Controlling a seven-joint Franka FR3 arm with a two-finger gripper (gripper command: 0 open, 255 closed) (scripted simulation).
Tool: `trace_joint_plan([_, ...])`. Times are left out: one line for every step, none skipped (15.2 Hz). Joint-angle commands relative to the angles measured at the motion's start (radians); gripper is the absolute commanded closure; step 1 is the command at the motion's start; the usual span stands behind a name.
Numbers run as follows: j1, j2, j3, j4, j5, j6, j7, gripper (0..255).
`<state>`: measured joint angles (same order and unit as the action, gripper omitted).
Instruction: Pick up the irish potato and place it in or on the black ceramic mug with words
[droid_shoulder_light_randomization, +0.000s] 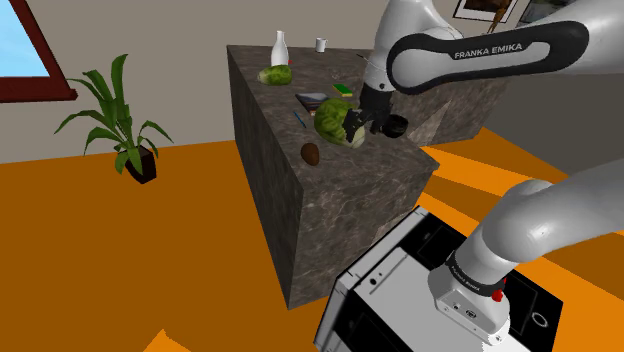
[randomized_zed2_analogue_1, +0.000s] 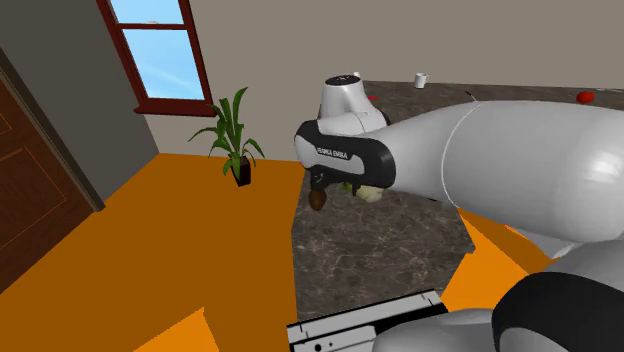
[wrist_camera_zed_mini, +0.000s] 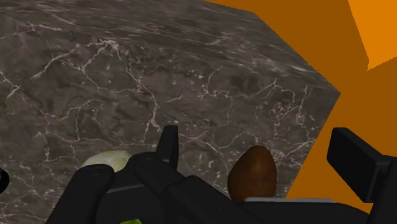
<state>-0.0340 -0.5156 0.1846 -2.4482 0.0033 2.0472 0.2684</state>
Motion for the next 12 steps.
trace_joint_plan([-0.009,0.056,0.024,-0.009,-0.012,0.085,0.044,0])
trace_joint_plan([-0.016,0.089,0.036,-0.007,-0.022,0.124,0.066,0])
trace_joint_plan([-0.024,0.123,0.047,-0.002,-0.033,0.162,0.089,0])
trace_joint_plan([-0.031,0.158,0.058,0.003,-0.047,0.199,0.113,0])
trace_joint_plan([-0.04,0.194,0.069,0.011,-0.064,0.234,0.138,0])
trace_joint_plan([-0.049,0.231,0.08,0.021,-0.082,0.269,0.165,0])
trace_joint_plan([-0.058,0.269,0.091,0.032,-0.104,0.301,0.194,0])
trace_joint_plan([-0.067,0.308,0.101,0.045,-0.129,0.332,0.225,0])
trace_joint_plan([-0.076,0.347,0.11,0.061,-0.156,0.361,0.257,0])
trace_joint_plan([-0.084,0.387,0.118,0.078,-0.187,0.388,0.292,0])
trace_joint_plan([-0.092,0.427,0.125,0.097,-0.221,0.413,0.328,0])
trace_joint_plan([-0.097,0.468,0.129,0.117,-0.257,0.435,0.366,0])
